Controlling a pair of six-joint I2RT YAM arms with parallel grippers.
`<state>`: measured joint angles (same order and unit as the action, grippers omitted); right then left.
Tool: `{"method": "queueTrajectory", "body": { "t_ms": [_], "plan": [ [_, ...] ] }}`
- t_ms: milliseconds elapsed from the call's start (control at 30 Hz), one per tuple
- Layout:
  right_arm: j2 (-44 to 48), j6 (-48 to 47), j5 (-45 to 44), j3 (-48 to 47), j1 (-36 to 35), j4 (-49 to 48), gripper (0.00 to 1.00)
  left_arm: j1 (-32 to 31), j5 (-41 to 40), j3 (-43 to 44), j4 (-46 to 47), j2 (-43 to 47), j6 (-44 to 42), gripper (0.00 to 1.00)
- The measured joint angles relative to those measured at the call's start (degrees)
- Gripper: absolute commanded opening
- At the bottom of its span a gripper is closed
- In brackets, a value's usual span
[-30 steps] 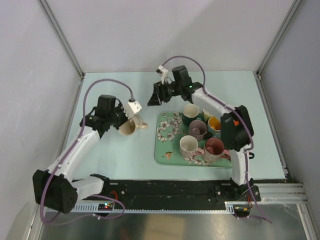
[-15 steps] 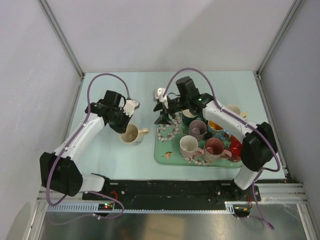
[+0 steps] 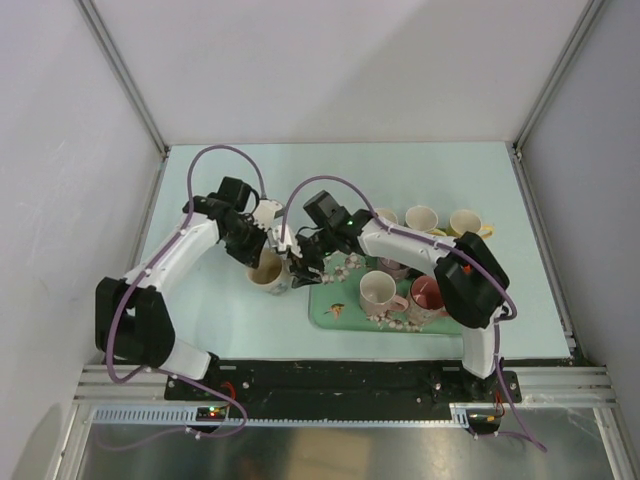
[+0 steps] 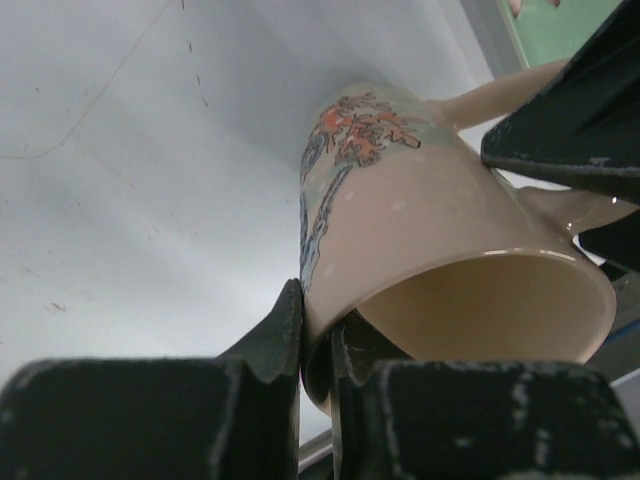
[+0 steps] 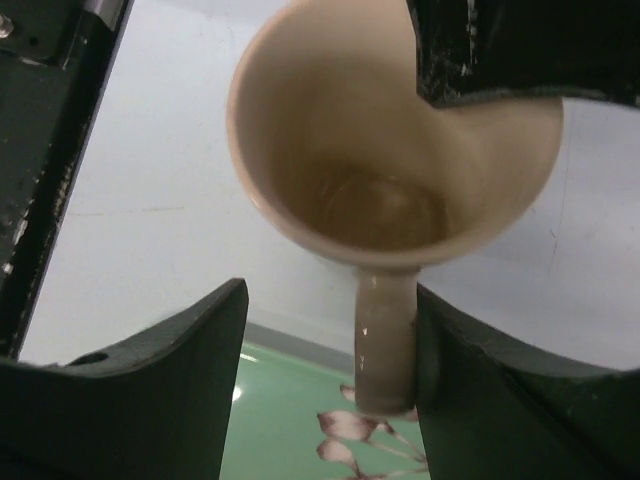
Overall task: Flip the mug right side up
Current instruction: Turn over the cup at the center of the board, then place the cup on the tray.
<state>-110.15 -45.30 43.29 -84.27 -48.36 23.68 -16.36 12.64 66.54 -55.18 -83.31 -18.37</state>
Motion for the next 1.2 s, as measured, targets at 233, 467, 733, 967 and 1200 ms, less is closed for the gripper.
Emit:
{"method": "queueTrajectory", "body": {
  "t_ms": [233,467,733,967,1200],
  "plan": [
    [-2.7,0.2,-5.6,-2.6,0.0,0.1,0.18,0.0,2.2,5.4,-0.3,-2.2,1.9,0.52],
    [-2.7,0.2,-5.7,-2.4,0.8,0.5,0.00,2.0,2.2,8.8,-0.4,-1.0,3.2,0.69],
    [1.8,2.2,-4.7,-0.3,5.4,3.0,0.00,8.2,3.0,16.2,-0.5,6.4,3.5,0.69],
    [9.7,4.3,-3.6,-0.2,13.5,3.2,0.00,9.2,4.4,16.7,-0.7,6.8,4.0,0.69],
    [13.4,8.6,-7.2,5.1,16.9,0.1,0.00,9.4,5.2,16.7,-0.7,5.8,4.6,0.69]
  ]
}}
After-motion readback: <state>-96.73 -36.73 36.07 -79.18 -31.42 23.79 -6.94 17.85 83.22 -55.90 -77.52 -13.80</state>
